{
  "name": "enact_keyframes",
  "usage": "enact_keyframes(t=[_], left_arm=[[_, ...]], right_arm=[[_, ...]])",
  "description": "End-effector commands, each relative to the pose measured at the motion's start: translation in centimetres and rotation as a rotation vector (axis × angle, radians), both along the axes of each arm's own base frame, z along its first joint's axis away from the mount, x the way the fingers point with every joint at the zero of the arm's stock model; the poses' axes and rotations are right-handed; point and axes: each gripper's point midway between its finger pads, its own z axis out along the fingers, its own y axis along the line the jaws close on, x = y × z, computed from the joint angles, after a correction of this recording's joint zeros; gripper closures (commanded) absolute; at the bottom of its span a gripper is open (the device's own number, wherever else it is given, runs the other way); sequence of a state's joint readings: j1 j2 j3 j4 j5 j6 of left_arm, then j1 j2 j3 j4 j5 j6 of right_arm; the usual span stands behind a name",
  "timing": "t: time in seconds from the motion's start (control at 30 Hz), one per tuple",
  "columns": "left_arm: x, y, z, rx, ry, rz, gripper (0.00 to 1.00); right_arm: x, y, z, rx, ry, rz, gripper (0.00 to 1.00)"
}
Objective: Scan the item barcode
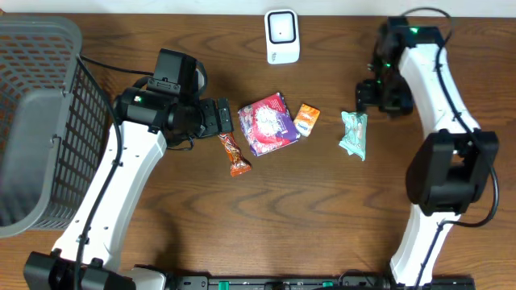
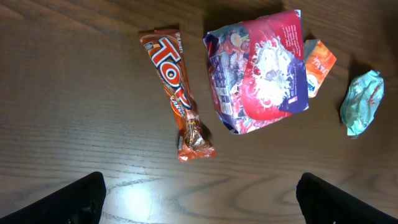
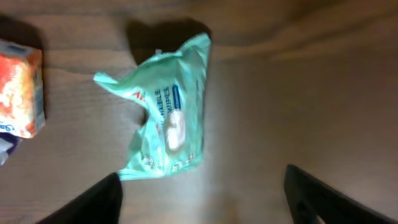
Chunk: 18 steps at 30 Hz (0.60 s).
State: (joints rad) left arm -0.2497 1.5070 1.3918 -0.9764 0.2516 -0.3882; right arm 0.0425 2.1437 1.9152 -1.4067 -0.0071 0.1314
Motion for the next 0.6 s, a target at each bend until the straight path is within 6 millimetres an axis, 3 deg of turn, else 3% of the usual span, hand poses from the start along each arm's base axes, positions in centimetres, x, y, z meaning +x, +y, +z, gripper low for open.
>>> enact_keyframes(t=[0.0,0.13,0.2,0.33,0.47,0.57], left_arm=[[0.0,0.3,0.4,0.01,-0.016,0.0,0.02],[0.0,0.3,0.4,0.01,-0.016,-0.001,0.02],[0.0,0.3,0.4,0.01,-0.016,0.0,0.02],[0.0,0.3,0.4,0.01,-0.016,0.0,0.02],[0.0,0.3,0.4,0.01,-0.016,0.0,0.02],[0.0,0.3,0.4,0.01,-0.016,0.0,0.02]], right_arm=[[-1.3,2.3,-2.1,0.188,0.043,0.033,0.14],[-1.6,2.7,-4.8,0.189,0.038,0.042,0.16],[-1.6,2.9,-6.4,0.189,0.024,0.05,0.23],[-1.7,2.9,-9.1,0.159,-0.002,0.001,0.64],[-1.4,3.1,-9.6,0.159,-0.02,-0.029,0.98],[-0.3,3.2,-8.6,0.161,-0.049,-0.027,0.99]])
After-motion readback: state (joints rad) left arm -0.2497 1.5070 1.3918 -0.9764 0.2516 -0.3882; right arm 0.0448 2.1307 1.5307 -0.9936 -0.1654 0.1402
